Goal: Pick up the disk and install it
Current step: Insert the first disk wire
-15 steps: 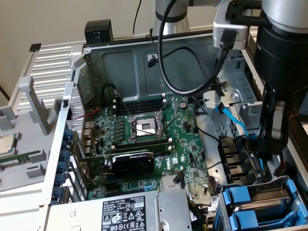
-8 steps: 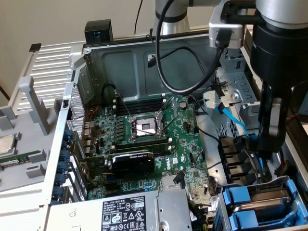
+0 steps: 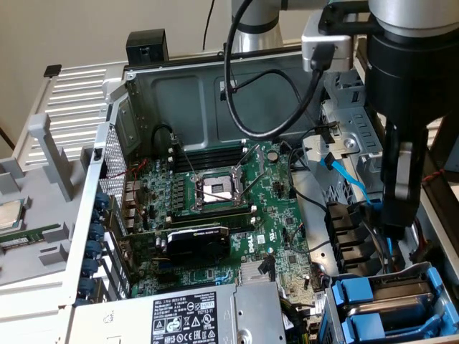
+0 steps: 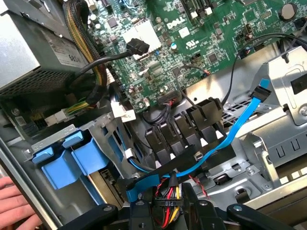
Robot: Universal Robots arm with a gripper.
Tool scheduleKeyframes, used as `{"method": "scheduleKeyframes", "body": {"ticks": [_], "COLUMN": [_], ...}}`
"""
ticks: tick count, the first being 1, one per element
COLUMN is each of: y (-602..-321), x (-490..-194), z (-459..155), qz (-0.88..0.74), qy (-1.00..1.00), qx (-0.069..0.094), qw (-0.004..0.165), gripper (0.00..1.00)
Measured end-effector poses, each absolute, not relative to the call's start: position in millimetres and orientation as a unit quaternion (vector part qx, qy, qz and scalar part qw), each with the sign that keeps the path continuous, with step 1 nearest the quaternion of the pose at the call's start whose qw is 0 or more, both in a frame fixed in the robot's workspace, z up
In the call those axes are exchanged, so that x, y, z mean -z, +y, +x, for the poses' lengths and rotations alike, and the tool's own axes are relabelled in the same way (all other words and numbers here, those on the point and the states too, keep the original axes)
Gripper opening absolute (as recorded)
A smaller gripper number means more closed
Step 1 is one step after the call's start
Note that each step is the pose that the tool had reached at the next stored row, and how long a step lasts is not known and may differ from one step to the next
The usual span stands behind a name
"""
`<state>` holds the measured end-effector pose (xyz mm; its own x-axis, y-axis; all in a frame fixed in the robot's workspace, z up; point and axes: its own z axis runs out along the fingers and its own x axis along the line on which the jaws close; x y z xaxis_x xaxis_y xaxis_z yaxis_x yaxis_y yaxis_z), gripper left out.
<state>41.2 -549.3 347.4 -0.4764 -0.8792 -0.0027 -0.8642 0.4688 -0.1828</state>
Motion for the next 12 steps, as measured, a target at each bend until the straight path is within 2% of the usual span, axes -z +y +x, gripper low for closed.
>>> {"method": "scheduleKeyframes", "body": {"ticks": [5,8,12], "y": [-547.3,-543.5,-541.0], "x": [-349.1,-349.7,-350.1], "z": [36.5,35.3,33.5], "qz": [-0.509,-0.509,-0.508], "qy": [0.854,0.854,0.852], "qx": [0.093,0.099,0.115], "qw": [0.046,0.050,0.056], "gripper": [0.35,0.35,0.35]}}
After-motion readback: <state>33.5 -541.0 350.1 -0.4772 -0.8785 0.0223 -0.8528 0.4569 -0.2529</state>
